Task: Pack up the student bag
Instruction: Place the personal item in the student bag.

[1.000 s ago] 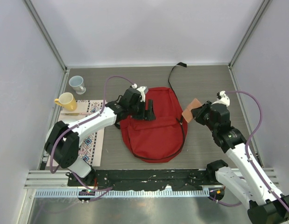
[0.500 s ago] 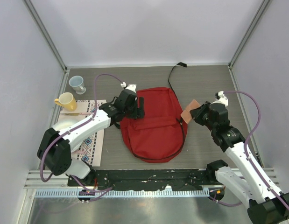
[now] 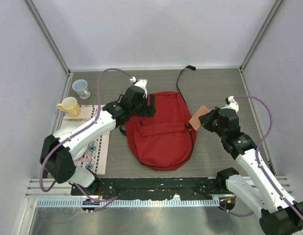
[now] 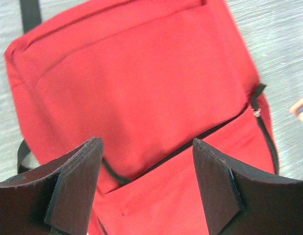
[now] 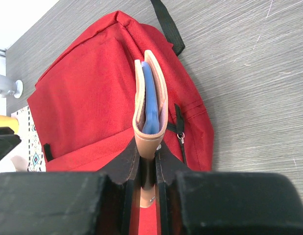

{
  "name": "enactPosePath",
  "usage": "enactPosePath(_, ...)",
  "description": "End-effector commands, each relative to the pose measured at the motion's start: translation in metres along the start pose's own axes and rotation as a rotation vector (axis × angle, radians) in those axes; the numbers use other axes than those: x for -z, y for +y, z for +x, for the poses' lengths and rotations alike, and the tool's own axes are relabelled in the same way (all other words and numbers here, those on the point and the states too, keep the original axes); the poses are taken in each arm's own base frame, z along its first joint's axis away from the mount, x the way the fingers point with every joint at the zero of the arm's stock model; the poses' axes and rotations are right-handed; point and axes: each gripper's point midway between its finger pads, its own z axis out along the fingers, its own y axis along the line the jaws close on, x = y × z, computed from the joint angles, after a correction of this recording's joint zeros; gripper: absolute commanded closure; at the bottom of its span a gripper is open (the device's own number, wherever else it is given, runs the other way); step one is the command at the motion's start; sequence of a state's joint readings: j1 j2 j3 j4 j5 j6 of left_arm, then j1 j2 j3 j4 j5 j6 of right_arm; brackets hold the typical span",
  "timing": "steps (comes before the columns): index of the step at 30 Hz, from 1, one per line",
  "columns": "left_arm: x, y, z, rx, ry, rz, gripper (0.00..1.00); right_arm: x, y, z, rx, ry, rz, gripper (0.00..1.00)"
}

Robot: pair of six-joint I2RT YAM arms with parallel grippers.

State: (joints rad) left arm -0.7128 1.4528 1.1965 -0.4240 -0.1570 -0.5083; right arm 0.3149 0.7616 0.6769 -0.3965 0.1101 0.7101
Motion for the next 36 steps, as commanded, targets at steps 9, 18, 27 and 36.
enactPosePath(9,-0.043,-0.01,0.004,-0.487,0.183,0.058,0.23,0.004,0.009,-0.014,-0.008,-0.062,-0.036,0.98)
enactPosePath(18,-0.048,0.0,0.028,-0.606,0.273,0.084,0.22,0.004,0.007,-0.011,-0.008,-0.054,-0.029,0.97)
enactPosePath(27,-0.042,-0.006,0.049,-0.653,0.334,0.193,0.23,0.001,0.007,-0.009,-0.011,-0.048,-0.033,0.97)
enactPosePath(36,-0.024,-0.036,0.057,-0.602,0.339,0.373,0.24,0.0,0.006,-0.007,-0.014,-0.041,-0.029,0.97)
